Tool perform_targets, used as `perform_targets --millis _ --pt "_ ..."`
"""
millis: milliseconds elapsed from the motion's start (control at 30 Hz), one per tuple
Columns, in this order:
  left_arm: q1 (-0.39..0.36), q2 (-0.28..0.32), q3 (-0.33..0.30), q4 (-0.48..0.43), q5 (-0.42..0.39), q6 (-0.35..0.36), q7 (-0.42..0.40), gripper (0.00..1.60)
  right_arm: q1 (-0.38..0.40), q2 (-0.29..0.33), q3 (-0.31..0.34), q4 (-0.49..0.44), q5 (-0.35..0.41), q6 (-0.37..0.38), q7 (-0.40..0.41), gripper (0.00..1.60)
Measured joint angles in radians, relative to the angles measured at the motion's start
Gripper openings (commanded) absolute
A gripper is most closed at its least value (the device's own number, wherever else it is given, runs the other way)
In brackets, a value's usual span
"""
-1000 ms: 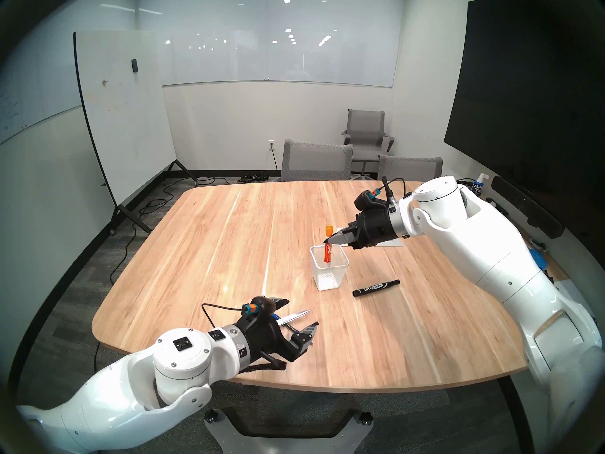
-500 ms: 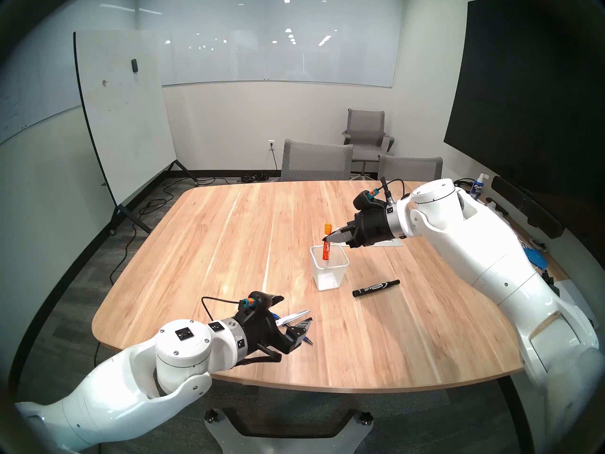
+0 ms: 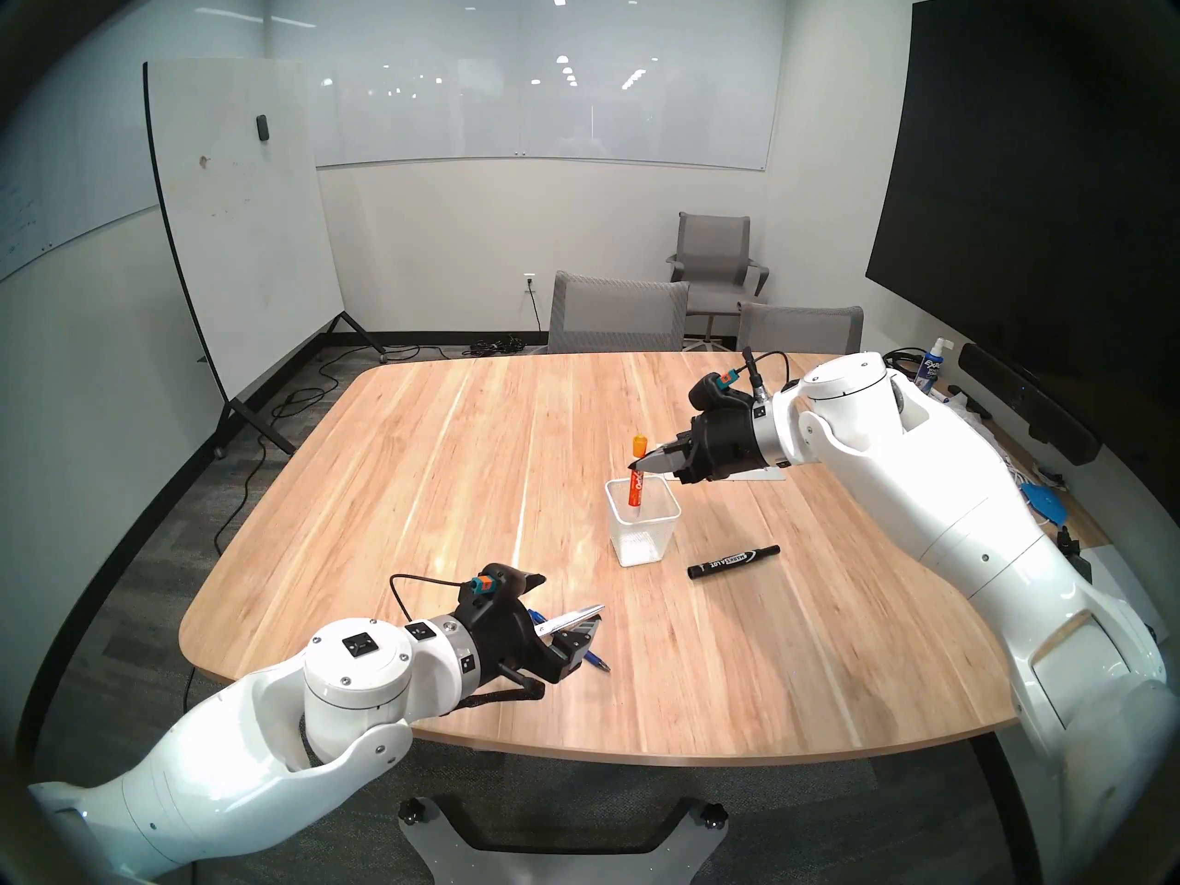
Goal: Place the pen, the marker, and the scissors into the pen holder
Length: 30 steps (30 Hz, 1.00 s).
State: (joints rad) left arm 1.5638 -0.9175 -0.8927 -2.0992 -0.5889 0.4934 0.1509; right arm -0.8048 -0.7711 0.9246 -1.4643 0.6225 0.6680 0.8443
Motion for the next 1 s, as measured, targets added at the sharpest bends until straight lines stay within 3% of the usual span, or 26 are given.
perform_targets --millis 1000 --pt "-0.006 0.0 0.002 0.0 -0.001 -0.002 -0.004 1.6 -0.087 -0.025 0.036 -0.024 -0.01 -0.07 -0.169 0.0"
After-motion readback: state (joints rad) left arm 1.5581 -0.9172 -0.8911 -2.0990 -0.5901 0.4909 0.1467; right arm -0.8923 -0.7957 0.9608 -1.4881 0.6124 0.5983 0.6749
